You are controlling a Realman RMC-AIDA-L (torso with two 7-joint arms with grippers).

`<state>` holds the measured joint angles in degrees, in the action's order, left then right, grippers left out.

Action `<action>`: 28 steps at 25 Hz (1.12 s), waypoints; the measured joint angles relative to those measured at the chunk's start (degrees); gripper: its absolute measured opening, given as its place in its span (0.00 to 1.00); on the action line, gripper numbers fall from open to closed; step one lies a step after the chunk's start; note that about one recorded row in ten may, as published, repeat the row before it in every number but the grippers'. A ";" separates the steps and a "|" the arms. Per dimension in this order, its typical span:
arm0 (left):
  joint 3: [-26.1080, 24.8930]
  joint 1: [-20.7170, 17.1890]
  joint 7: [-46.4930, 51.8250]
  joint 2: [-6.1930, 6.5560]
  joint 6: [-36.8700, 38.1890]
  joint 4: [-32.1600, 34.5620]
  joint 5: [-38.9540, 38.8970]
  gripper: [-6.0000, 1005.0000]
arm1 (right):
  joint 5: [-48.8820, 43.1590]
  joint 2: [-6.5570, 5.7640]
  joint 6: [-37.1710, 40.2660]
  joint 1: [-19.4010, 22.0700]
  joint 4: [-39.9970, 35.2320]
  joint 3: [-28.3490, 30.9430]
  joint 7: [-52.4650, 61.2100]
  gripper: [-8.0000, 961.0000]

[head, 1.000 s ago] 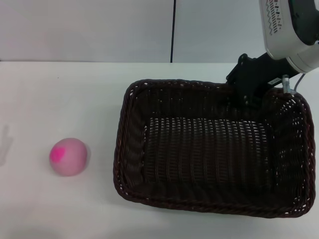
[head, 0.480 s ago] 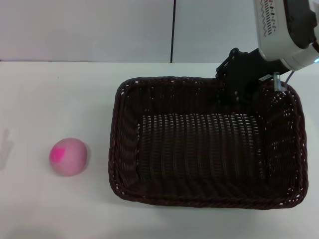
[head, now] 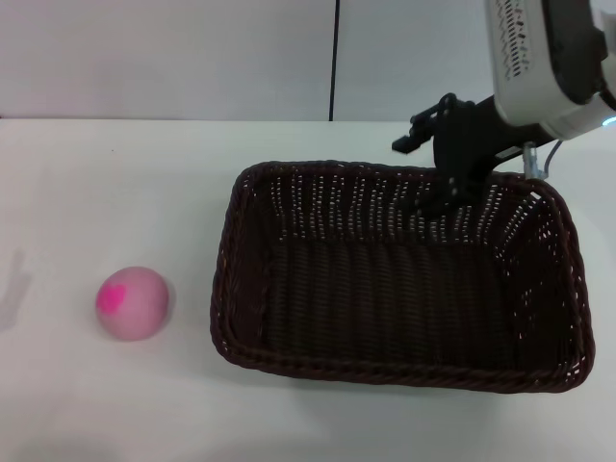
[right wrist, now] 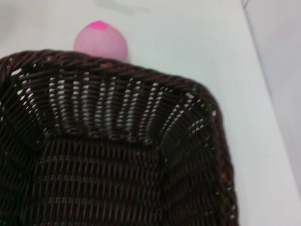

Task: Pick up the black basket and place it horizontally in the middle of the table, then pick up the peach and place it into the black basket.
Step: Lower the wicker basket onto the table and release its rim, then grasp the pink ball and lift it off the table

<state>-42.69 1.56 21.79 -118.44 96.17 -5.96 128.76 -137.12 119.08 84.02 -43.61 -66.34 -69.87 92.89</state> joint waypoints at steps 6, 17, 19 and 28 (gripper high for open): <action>4.30 1.21 4.49 0.69 1.96 3.99 0.05 0.83 | 6.25 -0.03 -0.19 7.60 -12.03 0.66 2.81 0.74; 35.62 7.68 23.65 1.40 8.64 33.88 0.14 0.83 | 58.13 0.42 -13.00 36.47 -10.07 2.79 -8.35 0.82; 36.93 7.95 23.84 1.16 8.55 34.82 0.15 0.83 | 63.34 0.32 -12.20 38.01 -7.14 2.79 -11.52 0.82; 41.83 9.69 23.51 0.24 5.29 34.36 0.12 0.83 | 86.64 0.04 4.27 41.21 21.16 9.77 -26.87 0.82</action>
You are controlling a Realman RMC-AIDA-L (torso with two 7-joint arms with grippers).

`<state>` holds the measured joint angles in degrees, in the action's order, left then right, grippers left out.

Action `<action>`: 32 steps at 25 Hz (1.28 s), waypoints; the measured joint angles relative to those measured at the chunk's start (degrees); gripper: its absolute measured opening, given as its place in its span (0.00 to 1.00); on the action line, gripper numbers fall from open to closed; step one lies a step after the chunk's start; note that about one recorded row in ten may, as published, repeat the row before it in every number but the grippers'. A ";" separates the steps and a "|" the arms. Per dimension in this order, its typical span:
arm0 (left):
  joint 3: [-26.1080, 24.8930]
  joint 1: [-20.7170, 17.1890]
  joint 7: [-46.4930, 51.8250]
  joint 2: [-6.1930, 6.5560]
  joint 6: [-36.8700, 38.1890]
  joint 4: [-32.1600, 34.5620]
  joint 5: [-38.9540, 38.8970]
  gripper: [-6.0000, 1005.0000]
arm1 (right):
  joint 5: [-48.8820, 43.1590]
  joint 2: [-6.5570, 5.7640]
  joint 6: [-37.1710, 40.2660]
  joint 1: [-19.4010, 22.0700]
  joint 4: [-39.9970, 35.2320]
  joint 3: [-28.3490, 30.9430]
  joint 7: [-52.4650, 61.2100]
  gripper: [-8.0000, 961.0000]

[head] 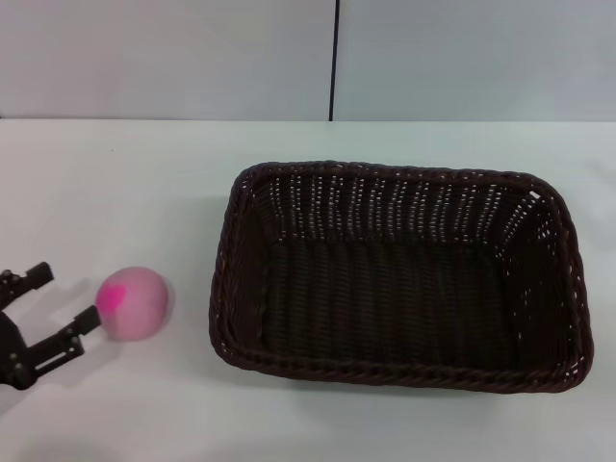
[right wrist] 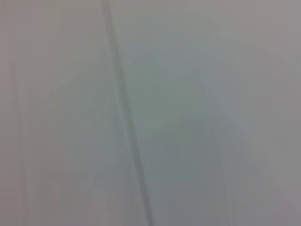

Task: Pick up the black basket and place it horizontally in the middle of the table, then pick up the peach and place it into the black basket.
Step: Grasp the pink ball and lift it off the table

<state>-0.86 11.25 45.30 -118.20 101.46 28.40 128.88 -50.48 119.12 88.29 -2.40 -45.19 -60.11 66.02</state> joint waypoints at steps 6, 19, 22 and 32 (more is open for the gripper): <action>4.85 0.89 -0.12 -0.09 -5.27 -3.51 0.06 0.83 | 0.49 -0.46 6.50 -2.75 14.11 6.96 -2.89 0.82; 9.91 3.26 -0.22 -0.19 -10.27 -7.83 -0.30 0.83 | -0.32 -0.50 6.31 -2.91 18.52 6.78 -3.84 0.82; 9.57 3.35 -1.95 -0.19 -10.40 -8.36 -0.71 0.80 | -0.32 -0.45 6.28 -2.92 19.28 6.96 -3.94 0.82; 7.37 2.62 -8.50 -0.24 -11.18 -10.66 -2.93 0.43 | -0.18 -0.47 6.44 -2.84 21.09 7.11 -4.62 0.82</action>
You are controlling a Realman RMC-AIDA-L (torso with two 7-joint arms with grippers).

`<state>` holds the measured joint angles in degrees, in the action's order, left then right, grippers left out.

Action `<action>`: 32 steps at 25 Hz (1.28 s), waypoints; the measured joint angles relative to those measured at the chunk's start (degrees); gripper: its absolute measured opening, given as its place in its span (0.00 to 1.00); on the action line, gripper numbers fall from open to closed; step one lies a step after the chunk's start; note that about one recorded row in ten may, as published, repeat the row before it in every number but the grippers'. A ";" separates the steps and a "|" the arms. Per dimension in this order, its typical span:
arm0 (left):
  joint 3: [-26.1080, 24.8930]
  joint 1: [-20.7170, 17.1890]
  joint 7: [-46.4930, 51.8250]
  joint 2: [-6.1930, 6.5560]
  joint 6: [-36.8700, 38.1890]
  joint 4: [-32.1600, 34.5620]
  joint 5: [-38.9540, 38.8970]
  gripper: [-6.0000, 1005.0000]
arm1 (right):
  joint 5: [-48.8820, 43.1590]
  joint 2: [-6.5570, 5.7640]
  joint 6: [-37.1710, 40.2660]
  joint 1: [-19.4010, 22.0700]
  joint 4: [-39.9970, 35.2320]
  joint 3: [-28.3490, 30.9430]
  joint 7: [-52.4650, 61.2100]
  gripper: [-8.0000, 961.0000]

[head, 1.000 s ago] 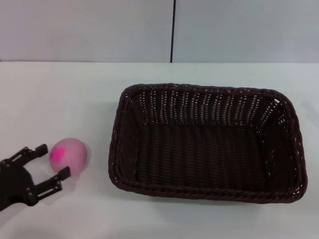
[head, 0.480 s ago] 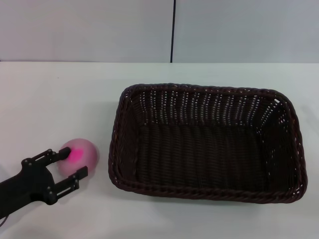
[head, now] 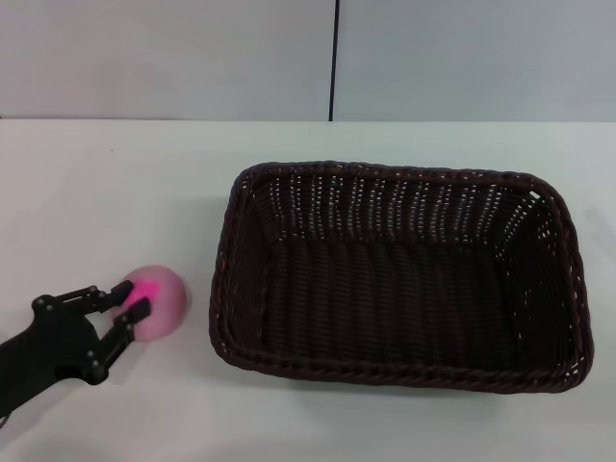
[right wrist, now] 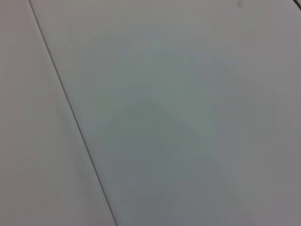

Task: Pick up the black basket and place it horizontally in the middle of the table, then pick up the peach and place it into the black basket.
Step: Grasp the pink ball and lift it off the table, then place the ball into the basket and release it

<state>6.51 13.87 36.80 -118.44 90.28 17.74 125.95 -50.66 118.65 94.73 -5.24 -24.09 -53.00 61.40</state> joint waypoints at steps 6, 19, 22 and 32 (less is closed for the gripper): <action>-1.54 -0.16 -0.01 0.16 -0.03 0.00 -0.14 0.20 | 0.31 0.04 -0.06 -0.29 0.36 0.01 -0.68 0.82; -8.13 1.79 7.17 0.58 10.73 5.07 -7.16 0.05 | 0.39 0.09 -0.17 -1.61 1.78 0.01 -0.76 0.82; -7.63 4.92 10.05 0.40 16.16 5.65 -8.02 0.05 | 0.40 0.16 -0.16 -1.89 1.79 0.06 -0.76 0.82; 6.15 12.25 9.92 -0.19 18.82 -2.89 -7.80 0.06 | 0.47 0.35 0.33 -3.10 2.01 0.02 -1.49 0.82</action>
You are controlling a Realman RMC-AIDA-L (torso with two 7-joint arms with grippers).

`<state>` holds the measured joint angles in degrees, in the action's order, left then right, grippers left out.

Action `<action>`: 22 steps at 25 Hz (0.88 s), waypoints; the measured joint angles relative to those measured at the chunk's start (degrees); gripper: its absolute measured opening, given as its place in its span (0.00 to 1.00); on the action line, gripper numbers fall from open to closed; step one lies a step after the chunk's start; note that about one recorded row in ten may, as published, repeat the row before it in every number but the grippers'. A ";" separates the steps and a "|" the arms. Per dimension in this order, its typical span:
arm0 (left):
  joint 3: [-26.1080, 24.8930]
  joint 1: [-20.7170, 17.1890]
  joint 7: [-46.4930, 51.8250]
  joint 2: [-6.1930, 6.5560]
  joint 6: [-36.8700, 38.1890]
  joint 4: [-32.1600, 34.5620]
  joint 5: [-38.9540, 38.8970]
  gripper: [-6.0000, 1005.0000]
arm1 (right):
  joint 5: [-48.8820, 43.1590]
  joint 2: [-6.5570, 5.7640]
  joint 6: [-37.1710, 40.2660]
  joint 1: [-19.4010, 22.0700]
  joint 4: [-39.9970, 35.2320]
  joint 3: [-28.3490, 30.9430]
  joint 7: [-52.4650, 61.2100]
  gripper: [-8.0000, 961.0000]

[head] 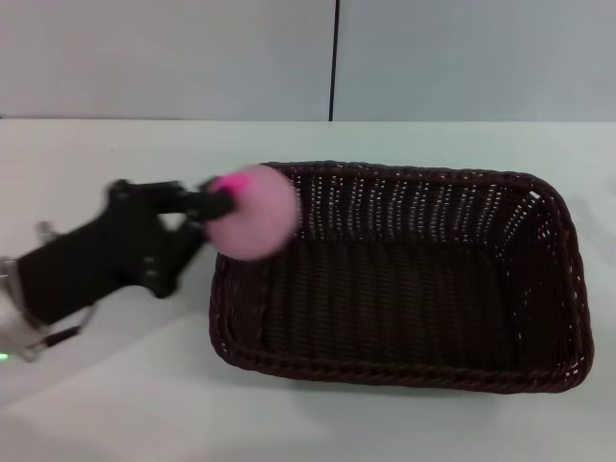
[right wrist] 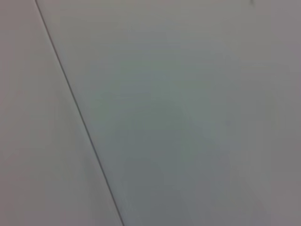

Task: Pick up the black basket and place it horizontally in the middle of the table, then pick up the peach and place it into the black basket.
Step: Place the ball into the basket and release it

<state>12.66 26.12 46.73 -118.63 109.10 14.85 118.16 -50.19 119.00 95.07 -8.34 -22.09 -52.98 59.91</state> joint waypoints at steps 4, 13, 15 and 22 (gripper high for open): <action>3.16 2.88 -3.18 -0.05 -1.45 -6.21 0.27 0.07 | 0.01 0.00 0.13 -0.63 0.30 -0.18 -0.02 0.82; 4.45 3.02 -12.37 -0.11 -8.42 -16.30 0.16 0.08 | -0.25 -0.15 0.72 -1.16 1.28 0.00 -0.23 0.82; 4.61 2.86 -12.82 -0.11 -9.63 -16.79 0.19 0.09 | -0.26 -0.16 0.73 -1.15 1.28 -0.01 -0.49 0.82; 4.20 1.61 -13.63 -0.04 -10.38 -17.16 -0.23 0.29 | -0.31 -0.17 0.72 -1.11 1.45 -0.02 -0.70 0.82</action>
<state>16.86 27.73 33.10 -118.67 98.72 -2.31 117.93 -50.50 118.82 95.79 -9.45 -20.64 -53.00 59.21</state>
